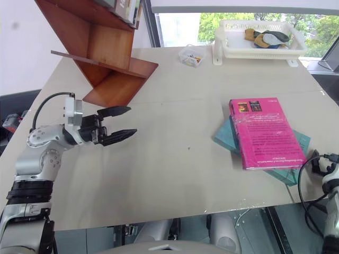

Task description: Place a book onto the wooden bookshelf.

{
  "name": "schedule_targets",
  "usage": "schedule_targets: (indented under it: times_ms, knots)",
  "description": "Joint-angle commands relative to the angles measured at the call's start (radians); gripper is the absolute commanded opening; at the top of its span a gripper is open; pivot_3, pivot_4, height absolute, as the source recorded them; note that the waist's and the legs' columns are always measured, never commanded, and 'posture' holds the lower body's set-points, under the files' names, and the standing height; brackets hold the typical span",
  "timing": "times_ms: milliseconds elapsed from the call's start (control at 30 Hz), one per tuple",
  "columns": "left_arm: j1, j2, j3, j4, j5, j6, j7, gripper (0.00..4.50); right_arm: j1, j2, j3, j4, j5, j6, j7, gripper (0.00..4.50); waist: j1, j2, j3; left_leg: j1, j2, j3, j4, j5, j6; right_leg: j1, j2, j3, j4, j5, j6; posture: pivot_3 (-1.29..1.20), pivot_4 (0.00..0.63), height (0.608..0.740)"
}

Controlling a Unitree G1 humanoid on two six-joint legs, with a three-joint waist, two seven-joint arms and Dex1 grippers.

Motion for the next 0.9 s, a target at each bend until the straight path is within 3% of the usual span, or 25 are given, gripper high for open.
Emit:
schedule_targets:
  times_ms: [33, 233, 700, 800, 900]
  knots:
    - [0.018, 0.017, 0.028, -0.026, -0.003, -0.007, 0.000, 4.47, -0.064, -0.016, 0.036, 0.136, -0.064, -0.046, -0.058, 4.50, -0.003, -0.002, -0.001, 0.000, 0.000, 0.000, 0.000, 0.000, 0.000, 0.000, 0.000, 0.000, 0.000, 0.000, 0.000, 0.00, 0.150, 0.740]
    - [0.027, 0.021, 0.044, -0.046, -0.012, -0.001, 0.016, 4.47, -0.189, -0.047, 0.039, 0.289, -0.022, -0.044, 0.009, 4.50, -0.023, -0.010, -0.002, 0.001, 0.000, 0.002, 0.000, 0.000, 0.001, 0.001, 0.000, 0.003, 0.000, 0.000, 0.000, 0.00, 0.150, 0.740]
    - [0.060, 0.017, 0.052, -0.078, -0.004, 0.013, 0.031, 4.47, -0.114, -0.017, 0.063, 0.229, -0.007, -0.013, 0.029, 4.50, -0.022, -0.012, -0.004, 0.001, 0.001, -0.001, 0.000, 0.000, 0.001, 0.001, 0.000, 0.002, 0.000, 0.000, 0.000, 0.00, 0.150, 0.740]
    - [0.059, 0.016, 0.047, -0.070, 0.003, 0.007, 0.026, 4.47, -0.080, -0.007, 0.085, 0.157, 0.021, 0.006, 0.103, 4.50, -0.022, -0.012, -0.004, 0.001, 0.001, -0.001, 0.000, 0.000, 0.001, 0.001, 0.000, 0.002, 0.000, 0.000, 0.000, 0.00, 0.150, 0.740]
    - [0.053, 0.015, 0.043, -0.060, 0.010, 0.000, 0.021, 4.47, 0.004, 0.009, 0.134, 0.014, 0.090, 0.018, 0.285, 4.50, -0.023, -0.012, -0.004, 0.000, 0.002, -0.002, 0.000, 0.000, 0.001, 0.001, 0.000, 0.002, 0.000, 0.000, 0.000, 0.00, 0.150, 0.740]
